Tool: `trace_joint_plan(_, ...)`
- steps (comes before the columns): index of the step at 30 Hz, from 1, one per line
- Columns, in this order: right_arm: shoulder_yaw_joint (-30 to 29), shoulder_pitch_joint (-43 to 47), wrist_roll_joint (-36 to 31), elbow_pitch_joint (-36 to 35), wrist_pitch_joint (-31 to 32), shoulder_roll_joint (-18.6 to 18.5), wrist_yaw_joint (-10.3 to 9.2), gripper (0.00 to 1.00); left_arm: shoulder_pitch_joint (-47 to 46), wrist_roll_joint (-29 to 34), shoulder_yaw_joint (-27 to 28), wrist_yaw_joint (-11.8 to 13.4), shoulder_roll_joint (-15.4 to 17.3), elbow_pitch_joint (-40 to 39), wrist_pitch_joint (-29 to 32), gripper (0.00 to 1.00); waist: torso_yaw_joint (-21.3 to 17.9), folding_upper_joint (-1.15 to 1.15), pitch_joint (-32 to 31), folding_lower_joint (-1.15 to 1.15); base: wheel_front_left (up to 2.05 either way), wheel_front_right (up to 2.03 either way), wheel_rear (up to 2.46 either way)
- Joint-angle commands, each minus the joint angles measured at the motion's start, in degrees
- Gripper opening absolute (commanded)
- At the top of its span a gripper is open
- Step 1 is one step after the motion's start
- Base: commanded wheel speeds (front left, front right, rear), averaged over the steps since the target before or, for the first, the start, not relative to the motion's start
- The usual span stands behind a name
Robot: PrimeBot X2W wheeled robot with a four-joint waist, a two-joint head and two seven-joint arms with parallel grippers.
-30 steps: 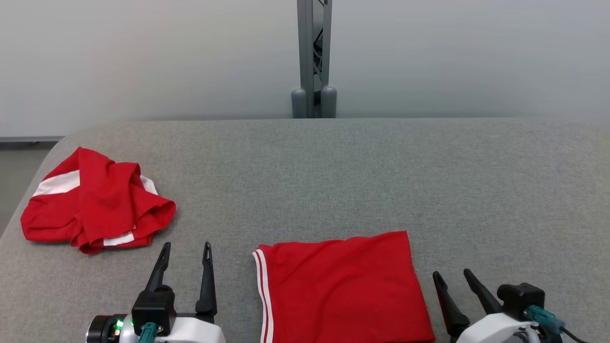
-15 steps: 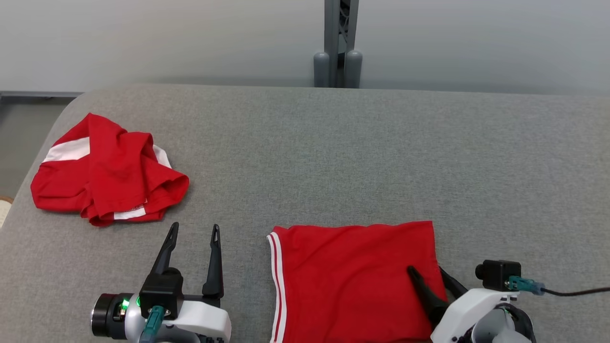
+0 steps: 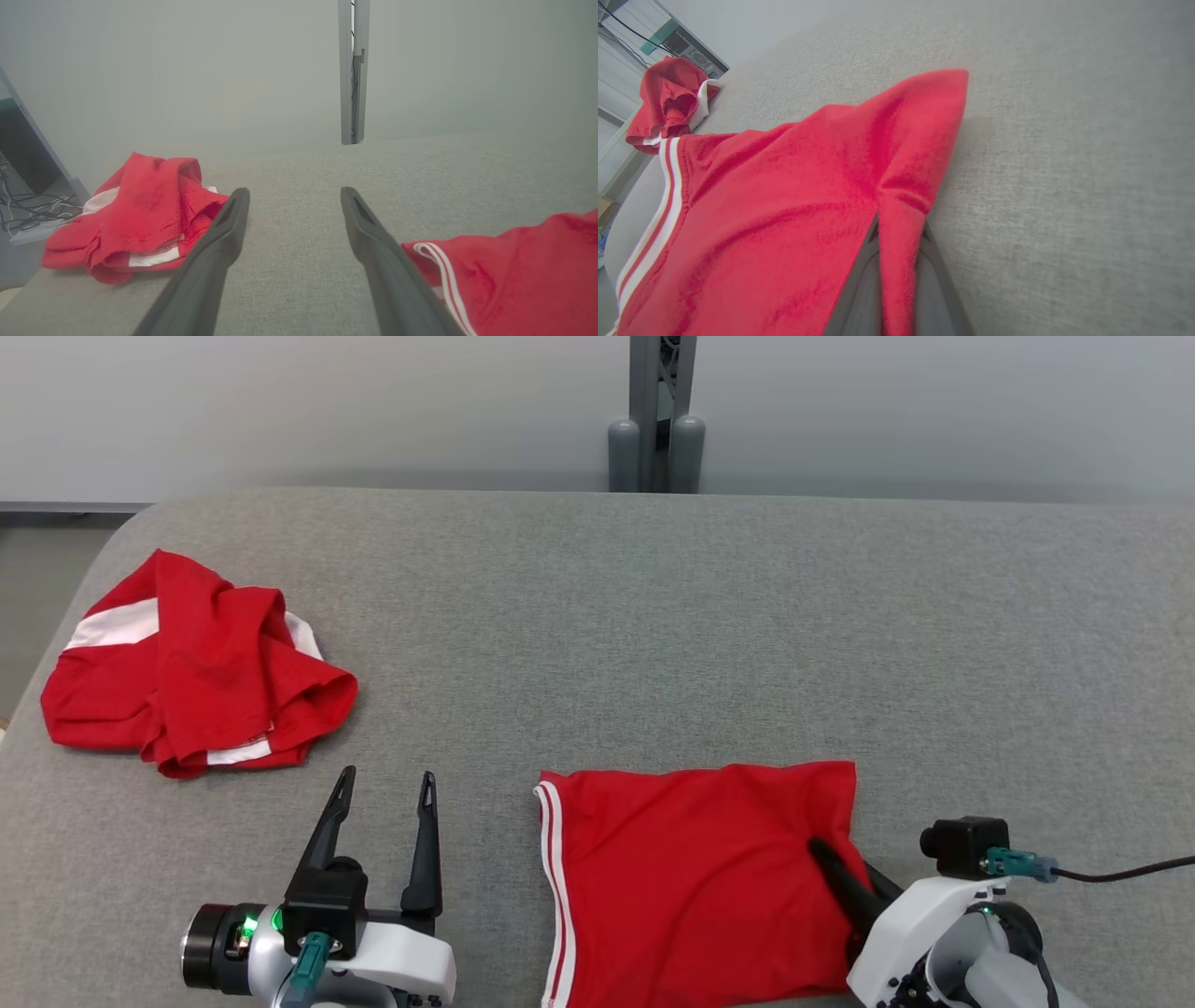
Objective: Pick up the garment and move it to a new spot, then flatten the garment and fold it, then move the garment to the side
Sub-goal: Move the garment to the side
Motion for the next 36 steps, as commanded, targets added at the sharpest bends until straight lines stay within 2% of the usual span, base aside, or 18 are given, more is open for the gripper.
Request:
trace_joint_plan(1,1.26,-1.90,-1.09,1.06,-0.92,-2.32,-0.05,0.00,-0.43,0.35,-0.25,-0.44,0.21,0.09,-0.18,1.00,-1.87,0.00,0.64,0.00,0.00,0.00,0.00)
trace_joint_plan(13,4.05,-9.03,-2.35,4.82,-3.09,-10.72,-0.04,0.00,-3.17,-0.20,-3.95,-0.12,0.23,0.07,-0.18,1.00,-9.57,0.00,3.06,0.00,0.00,0.00,0.00)
trace_joint_plan(21,5.19,-16.70,-3.07,6.08,-4.90,-17.92,-0.04,0.00,-7.84,0.11,-6.14,-0.20,0.24,-0.49,-0.18,1.00,-15.04,0.00,9.73,0.00,0.00,0.00,0.00)
trace_joint_plan(28,4.85,-24.52,-6.03,8.99,-6.65,-23.31,-0.04,0.00,-13.18,0.79,-9.41,-1.10,0.26,-0.89,-0.18,1.00,-17.33,0.00,17.70,0.00,0.00,0.00,0.00)
trace_joint_plan(31,4.07,-27.48,-6.45,10.01,-6.93,-23.97,-0.04,0.00,-14.82,1.38,-10.21,-1.40,0.26,-0.58,-0.18,1.00,-18.24,0.00,20.33,0.00,0.00,0.00,0.00)
trace_joint_plan(36,0.21,-31.80,-8.83,12.60,-6.95,-26.63,-0.04,0.00,-16.79,1.76,-11.58,-2.33,0.24,0.00,-0.17,1.00,-17.88,0.00,23.30,0.00,0.00,0.00,0.00)
